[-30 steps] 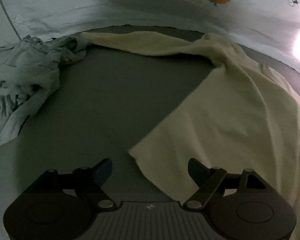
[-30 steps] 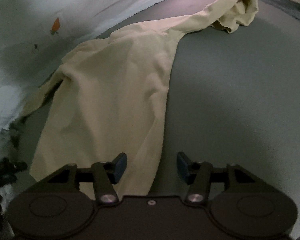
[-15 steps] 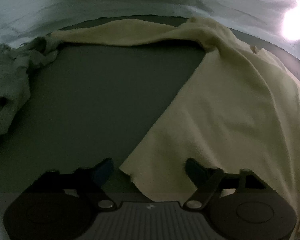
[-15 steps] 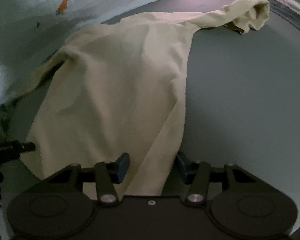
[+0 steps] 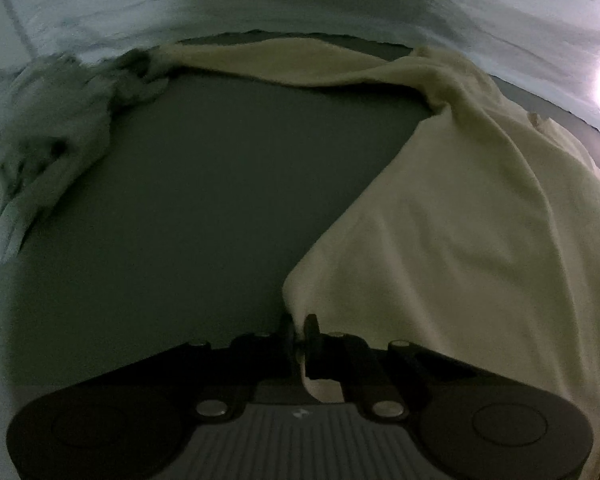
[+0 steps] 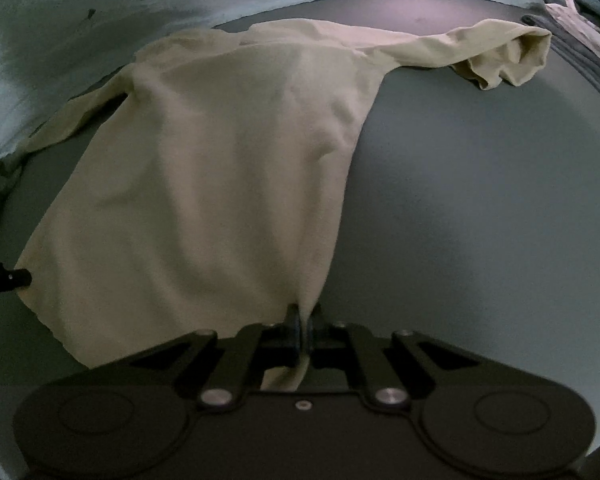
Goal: Fold clothes
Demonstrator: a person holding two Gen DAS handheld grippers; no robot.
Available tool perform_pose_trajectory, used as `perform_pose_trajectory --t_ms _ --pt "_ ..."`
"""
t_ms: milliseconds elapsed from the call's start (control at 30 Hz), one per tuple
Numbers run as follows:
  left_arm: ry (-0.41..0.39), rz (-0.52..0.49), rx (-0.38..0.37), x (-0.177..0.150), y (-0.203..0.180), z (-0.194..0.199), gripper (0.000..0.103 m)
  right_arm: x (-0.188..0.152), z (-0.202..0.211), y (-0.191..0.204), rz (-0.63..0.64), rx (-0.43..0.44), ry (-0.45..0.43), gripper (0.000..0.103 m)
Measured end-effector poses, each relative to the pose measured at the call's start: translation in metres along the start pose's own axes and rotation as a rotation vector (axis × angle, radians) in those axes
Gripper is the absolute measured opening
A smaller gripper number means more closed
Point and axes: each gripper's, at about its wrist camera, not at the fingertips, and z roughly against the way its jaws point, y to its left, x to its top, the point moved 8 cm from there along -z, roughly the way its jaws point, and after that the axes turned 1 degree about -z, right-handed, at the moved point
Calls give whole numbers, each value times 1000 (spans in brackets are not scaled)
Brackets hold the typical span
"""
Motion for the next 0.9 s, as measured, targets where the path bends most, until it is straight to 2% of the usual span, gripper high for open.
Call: perform_pose_trajectory --t_ms 267,500,900 --pt "-3 93 37 -35 -2 23 5 4 9 -10 131 22 17 3" --pt "-15 156 57 -57 -9 40 5 4 14 -22 194 49 26 3" --pt "-2 266 86 -115 -28 74 5 -1 24 -51 259 78 31 3"
